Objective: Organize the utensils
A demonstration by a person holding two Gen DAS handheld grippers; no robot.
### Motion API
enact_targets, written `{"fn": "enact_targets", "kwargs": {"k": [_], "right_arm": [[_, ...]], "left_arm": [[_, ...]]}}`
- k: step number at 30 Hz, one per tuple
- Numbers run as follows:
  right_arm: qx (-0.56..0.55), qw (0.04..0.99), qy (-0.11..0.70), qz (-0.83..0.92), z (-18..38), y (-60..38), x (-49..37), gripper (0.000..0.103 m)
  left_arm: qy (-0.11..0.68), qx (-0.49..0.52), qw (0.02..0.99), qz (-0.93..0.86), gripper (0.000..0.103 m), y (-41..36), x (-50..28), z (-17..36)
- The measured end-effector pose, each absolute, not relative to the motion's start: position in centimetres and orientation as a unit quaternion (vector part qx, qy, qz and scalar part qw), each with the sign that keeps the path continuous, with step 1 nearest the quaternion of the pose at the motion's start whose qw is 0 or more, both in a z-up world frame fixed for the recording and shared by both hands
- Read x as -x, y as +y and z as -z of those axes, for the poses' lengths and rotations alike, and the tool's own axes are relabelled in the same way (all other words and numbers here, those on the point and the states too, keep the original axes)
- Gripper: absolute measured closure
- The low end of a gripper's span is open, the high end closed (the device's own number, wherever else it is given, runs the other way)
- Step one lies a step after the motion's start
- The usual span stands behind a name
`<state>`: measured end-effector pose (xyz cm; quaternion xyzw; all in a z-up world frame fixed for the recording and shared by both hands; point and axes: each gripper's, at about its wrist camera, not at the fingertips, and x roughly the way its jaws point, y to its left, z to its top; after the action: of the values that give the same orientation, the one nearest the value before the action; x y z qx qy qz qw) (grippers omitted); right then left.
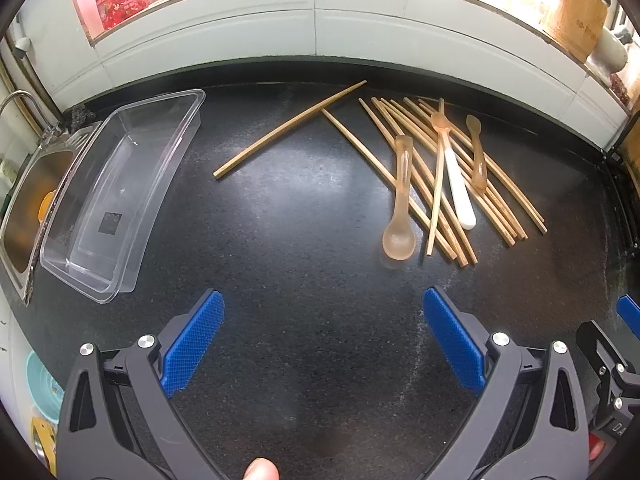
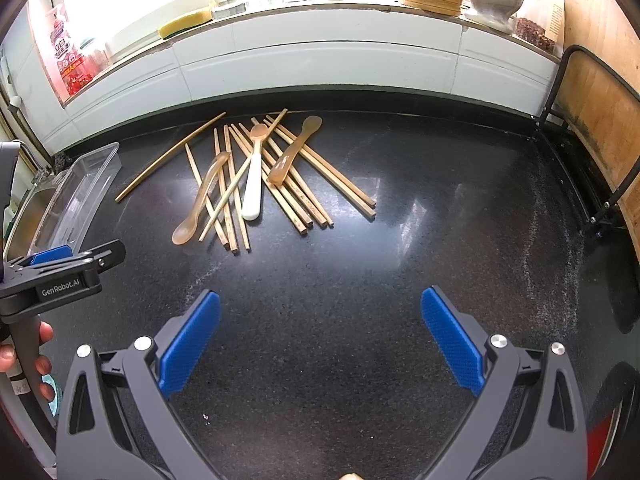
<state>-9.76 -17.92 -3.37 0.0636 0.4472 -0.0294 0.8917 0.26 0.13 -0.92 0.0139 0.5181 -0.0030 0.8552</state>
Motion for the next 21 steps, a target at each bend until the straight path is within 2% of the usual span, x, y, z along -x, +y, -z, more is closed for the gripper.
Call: {"fn": "enact_targets", "kwargs": {"k": [21], "right_arm": [[-0.065, 0.891, 0.449, 0.028, 3.50, -18.10, 9.63, 0.005]], "left_arm": [[0.523, -0.018, 0.852, 0.001, 0.006, 0.00, -0.30, 0.96]]}}
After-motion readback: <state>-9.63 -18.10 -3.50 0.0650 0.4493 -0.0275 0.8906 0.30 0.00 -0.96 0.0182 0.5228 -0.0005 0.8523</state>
